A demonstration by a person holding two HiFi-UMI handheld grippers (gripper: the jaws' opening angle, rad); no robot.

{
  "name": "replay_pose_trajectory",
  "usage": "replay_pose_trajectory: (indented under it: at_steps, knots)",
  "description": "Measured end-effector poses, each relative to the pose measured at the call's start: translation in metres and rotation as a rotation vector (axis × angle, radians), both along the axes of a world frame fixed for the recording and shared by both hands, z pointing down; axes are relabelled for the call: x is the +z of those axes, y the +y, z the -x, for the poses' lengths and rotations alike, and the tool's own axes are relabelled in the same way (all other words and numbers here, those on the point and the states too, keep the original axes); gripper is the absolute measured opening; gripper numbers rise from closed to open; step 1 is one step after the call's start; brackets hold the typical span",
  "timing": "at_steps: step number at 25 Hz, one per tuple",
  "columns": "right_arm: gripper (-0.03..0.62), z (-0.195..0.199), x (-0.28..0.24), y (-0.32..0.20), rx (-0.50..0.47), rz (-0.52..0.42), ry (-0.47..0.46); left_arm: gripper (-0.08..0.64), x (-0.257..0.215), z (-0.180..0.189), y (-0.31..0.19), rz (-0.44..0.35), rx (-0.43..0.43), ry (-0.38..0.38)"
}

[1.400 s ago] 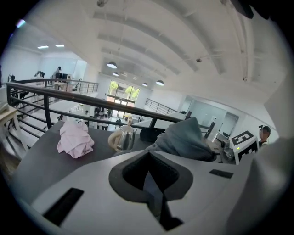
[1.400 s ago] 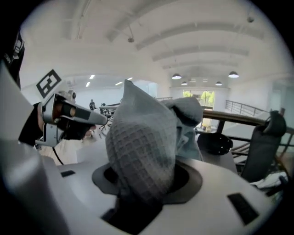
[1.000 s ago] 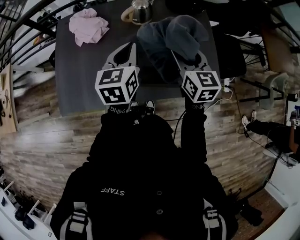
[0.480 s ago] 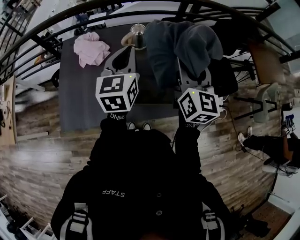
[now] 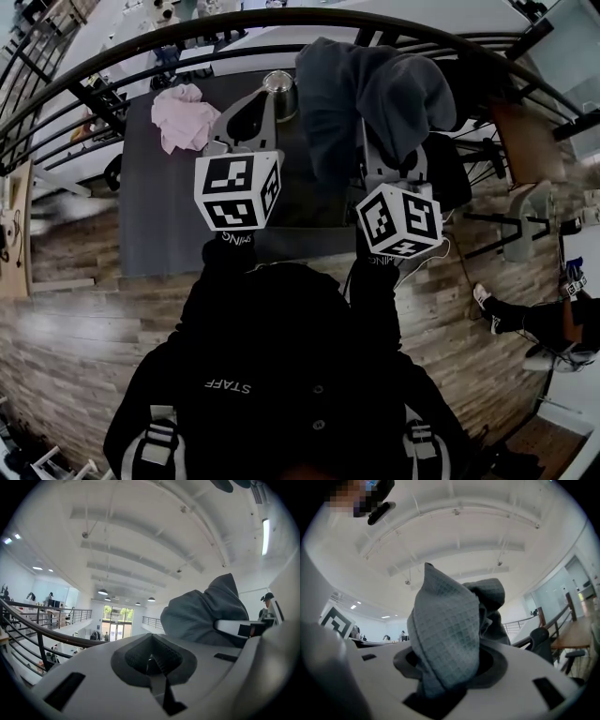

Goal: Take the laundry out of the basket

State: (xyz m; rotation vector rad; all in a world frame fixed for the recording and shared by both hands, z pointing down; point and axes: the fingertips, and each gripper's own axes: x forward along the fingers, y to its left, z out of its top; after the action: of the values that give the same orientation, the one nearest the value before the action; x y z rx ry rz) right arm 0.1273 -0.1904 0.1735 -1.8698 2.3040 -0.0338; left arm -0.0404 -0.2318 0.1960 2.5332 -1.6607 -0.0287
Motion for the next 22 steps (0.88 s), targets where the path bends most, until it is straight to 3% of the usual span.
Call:
replay_pose_trajectory:
  at_steps: [22]
  knots:
    - [0.218,0.008,-0.012,-0.004,0.037,-0.029,0.081,0.002,-0.01,-0.006,-0.007,-0.036,0.022,-0.018]
